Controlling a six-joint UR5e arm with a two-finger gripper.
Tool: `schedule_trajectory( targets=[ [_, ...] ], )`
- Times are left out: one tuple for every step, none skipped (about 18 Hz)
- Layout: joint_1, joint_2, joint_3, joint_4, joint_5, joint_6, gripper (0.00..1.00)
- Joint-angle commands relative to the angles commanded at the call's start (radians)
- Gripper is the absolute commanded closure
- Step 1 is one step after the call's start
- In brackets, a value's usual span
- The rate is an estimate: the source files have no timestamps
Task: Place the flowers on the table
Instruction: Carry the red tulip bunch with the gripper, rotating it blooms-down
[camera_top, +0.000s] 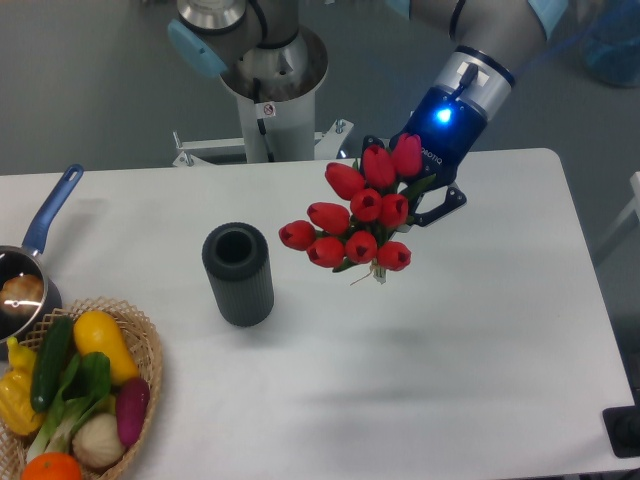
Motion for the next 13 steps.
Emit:
schedule_trajectory(
  targets=[
    [0.0, 0.002, 0.0, 0.0, 0.0, -0.002, 0.62],
    [0.0, 0.003, -0.002, 0.0, 0.0, -0.003, 0.62],
    [0.0, 0.005, -0.002, 0.0, 0.0, -0.006, 0.62],
    [0.002, 0.005, -0.002, -0.002, -0.002, -0.008, 0.62],
    [0.002, 0.008, -0.002, 0.0, 0.003, -0.008, 0.62],
    [0.005, 0.011, 0.0, 0.0, 0.005, -0.009, 0.62],
    [0.018, 0.018, 0.0, -0.003, 0.006, -0.012, 0.62],
    [0.034, 0.023, 0.0, -0.002, 0.006, -0.012, 0.62],
    [0.041, 0.026, -0.002, -0.005, 0.008, -0.012, 0.62],
    [0.044, 0.035, -0.002, -0.008, 0.008, -0.014, 0.62],
    [0.049, 0.038, -0.002, -0.009, 0.006, -0.017, 0.62],
    [0.051, 0.046, 0.0, -0.008, 0.008, -0.034, 0.62],
    [0.046, 0.069, 0.002, -0.005, 0.015, -0.082, 0.62]
  ],
)
